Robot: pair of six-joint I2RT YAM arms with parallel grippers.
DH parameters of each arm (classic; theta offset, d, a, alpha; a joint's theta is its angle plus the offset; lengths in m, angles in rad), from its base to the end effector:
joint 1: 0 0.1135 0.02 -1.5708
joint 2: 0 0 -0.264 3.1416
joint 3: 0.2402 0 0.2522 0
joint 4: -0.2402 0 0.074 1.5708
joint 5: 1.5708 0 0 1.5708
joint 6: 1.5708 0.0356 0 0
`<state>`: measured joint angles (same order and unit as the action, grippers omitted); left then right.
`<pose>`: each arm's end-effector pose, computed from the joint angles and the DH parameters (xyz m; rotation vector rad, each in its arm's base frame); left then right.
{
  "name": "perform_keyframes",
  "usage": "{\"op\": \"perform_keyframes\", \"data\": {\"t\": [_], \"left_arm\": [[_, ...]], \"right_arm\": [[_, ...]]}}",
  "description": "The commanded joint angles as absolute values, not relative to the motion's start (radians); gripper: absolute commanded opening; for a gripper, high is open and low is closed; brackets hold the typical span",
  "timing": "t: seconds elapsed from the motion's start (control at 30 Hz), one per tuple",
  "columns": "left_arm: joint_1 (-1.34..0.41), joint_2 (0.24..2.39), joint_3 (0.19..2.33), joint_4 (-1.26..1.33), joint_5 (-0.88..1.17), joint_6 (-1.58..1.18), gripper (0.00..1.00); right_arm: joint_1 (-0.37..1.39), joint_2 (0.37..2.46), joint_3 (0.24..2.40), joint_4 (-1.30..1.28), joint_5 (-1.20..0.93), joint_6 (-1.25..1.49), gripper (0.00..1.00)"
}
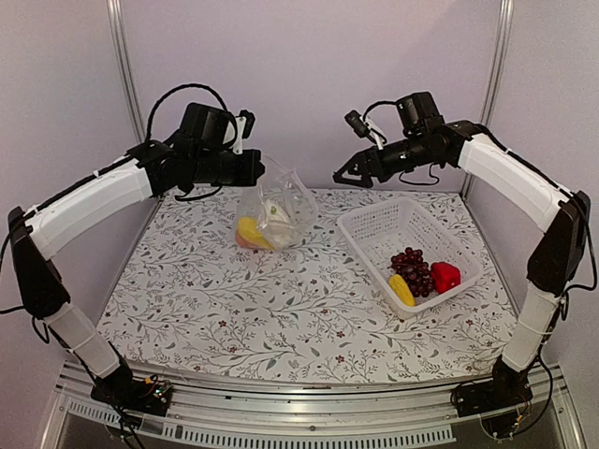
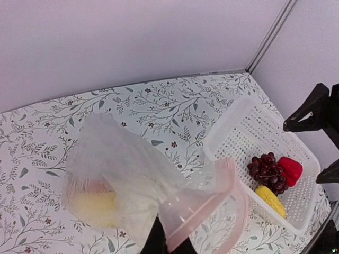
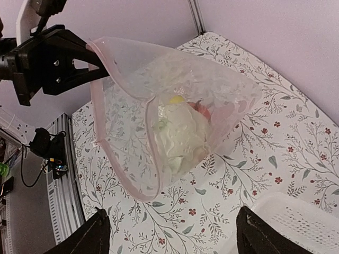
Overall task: Place the food in the zip-top bag and seal the zipper
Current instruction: Place the fake vegetable in the zipper food storage bag, then adjust the zipper food storage bag at the center of the board.
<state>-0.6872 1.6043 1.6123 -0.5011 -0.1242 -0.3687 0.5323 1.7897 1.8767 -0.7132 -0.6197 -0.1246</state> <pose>0.2885 -0.2311 0.3876 0.2559 2.0857 -0.5197 0.3338 0.2206 0.3919 -1.0391 1.9455 0.9076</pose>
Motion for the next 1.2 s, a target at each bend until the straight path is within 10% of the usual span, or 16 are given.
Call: {"op": "perform_keyframes", "data": {"t": [0.0,0.53,0.7,0.87,1.17], "left_arm": [[-0.680,1.621,1.518,-0.422,-0.049,-0.408,0.00],[-0.683,1.663,1.498,-0.419,-0.008,-0.455,0.00],[-0.683,1.656,1.500,-0.423,0.016,-0.456,0.00],[-0.685,1.648,1.486,-0.452,0.003,-0.454,0.09],[-0.792,1.627,1.475,-0.579,-0.184,-0.425,0.25]], "right_arm": [[0.559,1.943,1.901,-0.729,-0.727,-0.105,0.79],[0.699,2.112,1.887,-0.718,-0.721,-0.080,0.74],[0.700,2.165,1.910,-0.709,-0.615,-0.011,0.55],[0.698,2.172,1.914,-0.707,-0.640,0.027,0.01],[0.676,2.025,1.876,-0.684,-0.805,0.114,0.00]]}}
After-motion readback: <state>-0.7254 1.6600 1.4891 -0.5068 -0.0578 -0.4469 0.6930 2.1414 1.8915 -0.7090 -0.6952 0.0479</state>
